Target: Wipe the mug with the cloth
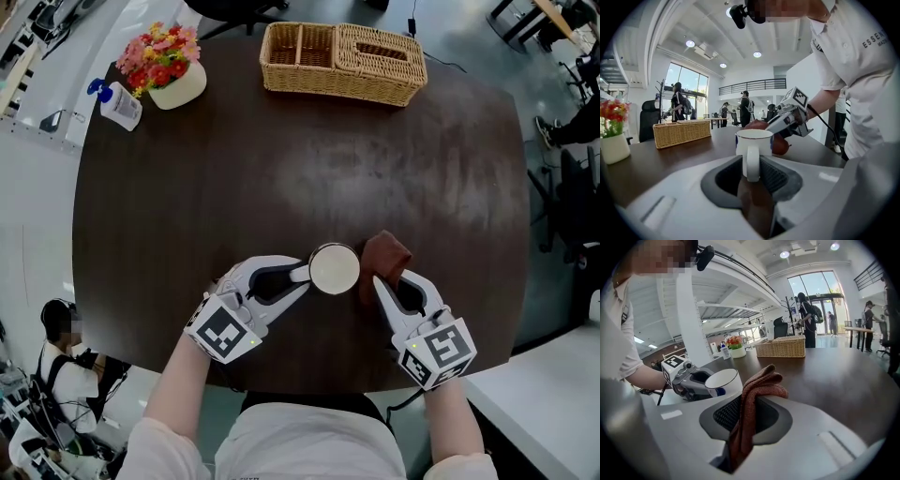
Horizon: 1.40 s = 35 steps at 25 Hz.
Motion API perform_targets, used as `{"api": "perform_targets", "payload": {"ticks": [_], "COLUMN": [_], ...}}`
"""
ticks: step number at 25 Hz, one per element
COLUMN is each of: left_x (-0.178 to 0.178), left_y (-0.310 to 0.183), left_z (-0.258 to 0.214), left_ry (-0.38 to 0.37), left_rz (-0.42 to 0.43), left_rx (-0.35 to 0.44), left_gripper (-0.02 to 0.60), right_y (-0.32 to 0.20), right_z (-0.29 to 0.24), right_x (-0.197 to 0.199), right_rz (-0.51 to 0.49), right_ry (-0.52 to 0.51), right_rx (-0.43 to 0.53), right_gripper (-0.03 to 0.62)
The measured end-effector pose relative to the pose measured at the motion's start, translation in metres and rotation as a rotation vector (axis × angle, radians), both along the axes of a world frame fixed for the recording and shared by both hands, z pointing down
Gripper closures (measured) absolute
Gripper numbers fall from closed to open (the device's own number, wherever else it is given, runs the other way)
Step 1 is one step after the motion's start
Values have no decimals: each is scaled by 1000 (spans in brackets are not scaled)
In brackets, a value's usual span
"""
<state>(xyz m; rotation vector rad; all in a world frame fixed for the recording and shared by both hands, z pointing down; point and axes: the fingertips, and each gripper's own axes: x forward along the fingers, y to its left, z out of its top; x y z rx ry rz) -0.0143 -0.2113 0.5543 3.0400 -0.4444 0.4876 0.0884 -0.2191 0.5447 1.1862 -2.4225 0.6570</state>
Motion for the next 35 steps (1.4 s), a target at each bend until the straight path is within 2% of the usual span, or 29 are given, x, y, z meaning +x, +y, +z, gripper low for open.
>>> {"api": "perform_targets", "payload": {"ticks": [2, 4, 7, 8, 11, 13, 14, 15, 17, 20, 24, 29, 35], "left_x": [-3, -11, -32, -37, -40, -39, -39, -40, -40, -40, -37, -45, -43], "left_y": [-5, -7, -7, -6, 9, 22, 28, 36, 52, 77, 113, 146, 185], "left_z": [-14, -32, -63, -75, -113, -138, -151, -164, -189, -219, -243, -264, -275], "left_ry": [22, 65, 195, 217, 194, 189, 202, 219, 242, 237, 254, 281, 274], "left_rz": [-40, -109, -334, -388, -479, -549, -587, -619, -674, -755, -807, -861, -826], "left_rx": [56, 70, -28, -24, 67, 111, 122, 131, 160, 223, 231, 235, 233], "left_gripper": [471, 462, 462, 463, 469, 520, 564, 581, 581, 581, 581, 581, 581], "right_y": [3, 6, 14, 18, 34, 48, 55, 62, 76, 92, 122, 157, 194], "right_z": [-3, -8, -27, -37, -70, -92, -102, -112, -131, -158, -188, -199, -210], "right_x": [0, 2, 4, 5, 8, 11, 12, 13, 13, 17, 33, 36, 25], "right_rz": [6, 17, 42, 55, 106, 137, 147, 153, 159, 158, 202, 206, 198], "right_ry": [15, 36, 48, 48, 63, 78, 81, 79, 75, 81, 91, 90, 104], "right_rx": [10, 29, 80, 104, 176, 219, 240, 261, 298, 361, 460, 473, 489], "right_gripper": [513, 513, 513, 513, 513, 513, 513, 513, 513, 513, 513, 513, 513]}}
